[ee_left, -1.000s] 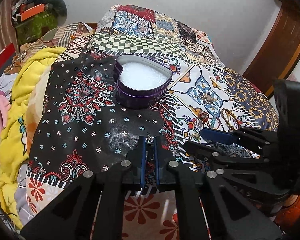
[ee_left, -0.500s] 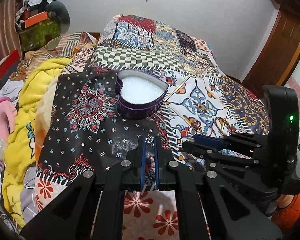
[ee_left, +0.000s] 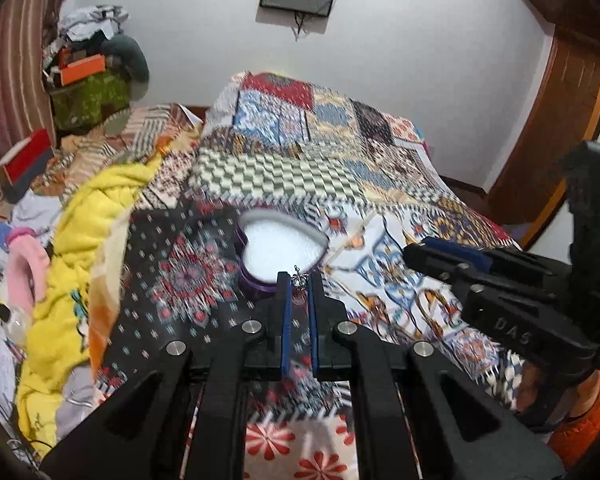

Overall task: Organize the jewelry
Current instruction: 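Grasp the gold ring with the right tool while the left tool lifts the earring, then lower both held pieces into the purple heart tin and open both tools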

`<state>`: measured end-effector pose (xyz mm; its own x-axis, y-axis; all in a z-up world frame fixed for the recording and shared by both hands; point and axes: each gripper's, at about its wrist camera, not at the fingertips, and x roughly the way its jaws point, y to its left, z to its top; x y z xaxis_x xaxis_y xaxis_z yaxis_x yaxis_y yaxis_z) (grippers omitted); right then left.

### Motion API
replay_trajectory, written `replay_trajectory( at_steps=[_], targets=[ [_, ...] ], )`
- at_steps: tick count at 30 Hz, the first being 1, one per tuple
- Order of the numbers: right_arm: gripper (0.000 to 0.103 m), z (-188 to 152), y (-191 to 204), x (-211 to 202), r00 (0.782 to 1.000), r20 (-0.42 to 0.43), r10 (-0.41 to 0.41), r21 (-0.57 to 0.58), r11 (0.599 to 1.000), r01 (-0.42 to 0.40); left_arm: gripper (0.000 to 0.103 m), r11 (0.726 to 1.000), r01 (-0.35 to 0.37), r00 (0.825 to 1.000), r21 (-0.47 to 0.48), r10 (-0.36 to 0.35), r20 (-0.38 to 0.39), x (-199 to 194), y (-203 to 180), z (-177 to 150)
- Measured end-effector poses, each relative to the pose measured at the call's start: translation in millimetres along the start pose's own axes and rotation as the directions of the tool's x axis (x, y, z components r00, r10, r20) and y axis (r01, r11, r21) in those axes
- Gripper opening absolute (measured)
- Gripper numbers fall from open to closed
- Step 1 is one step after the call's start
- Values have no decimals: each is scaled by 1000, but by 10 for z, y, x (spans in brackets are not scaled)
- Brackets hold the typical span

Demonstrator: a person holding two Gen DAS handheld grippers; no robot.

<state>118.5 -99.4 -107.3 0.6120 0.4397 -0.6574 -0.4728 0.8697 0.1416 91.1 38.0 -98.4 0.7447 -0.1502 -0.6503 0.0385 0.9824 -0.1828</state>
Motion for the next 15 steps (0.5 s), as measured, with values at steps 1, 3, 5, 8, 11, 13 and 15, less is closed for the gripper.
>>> replay_trajectory(
  at_steps=[1, 3, 5, 8, 11, 13, 15],
  targets=[
    [19, 28, -7, -11, 1000, 8, 1, 1, 1000, -1, 6, 1000, -9, 1000, 4, 9, 8, 0, -6, 21],
    [19, 99, -14, -25, 1000, 31, -3, -3, 1000, 3, 6, 1000, -24, 999, 14, 24, 26, 2, -8, 84],
    [19, 158, -16, -32, 999, 47, -7, -9, 1000, 8, 6, 999, -33, 999, 24, 32, 40, 16, -13, 144],
    [19, 236, -18, -34, 998, 69, -8, -14, 1000, 9, 6, 998, -50, 997, 35, 48, 60, 53, -12, 232],
    [19, 302, -25, 4, 997, 82, -1, -15, 1000, 3, 6, 998, -55, 996, 38, 51, 78, 90, 4, 324],
    [19, 328, -31, 31, 996, 87, 3, -16, 1000, -1, 6, 997, -58, 994, 41, 54, 91, 115, 9, 385],
    [19, 357, -20, 80, 996, 89, 8, -20, 1000, -7, 6, 997, -59, 993, 44, 54, 101, 155, 18, 448]
  ],
)
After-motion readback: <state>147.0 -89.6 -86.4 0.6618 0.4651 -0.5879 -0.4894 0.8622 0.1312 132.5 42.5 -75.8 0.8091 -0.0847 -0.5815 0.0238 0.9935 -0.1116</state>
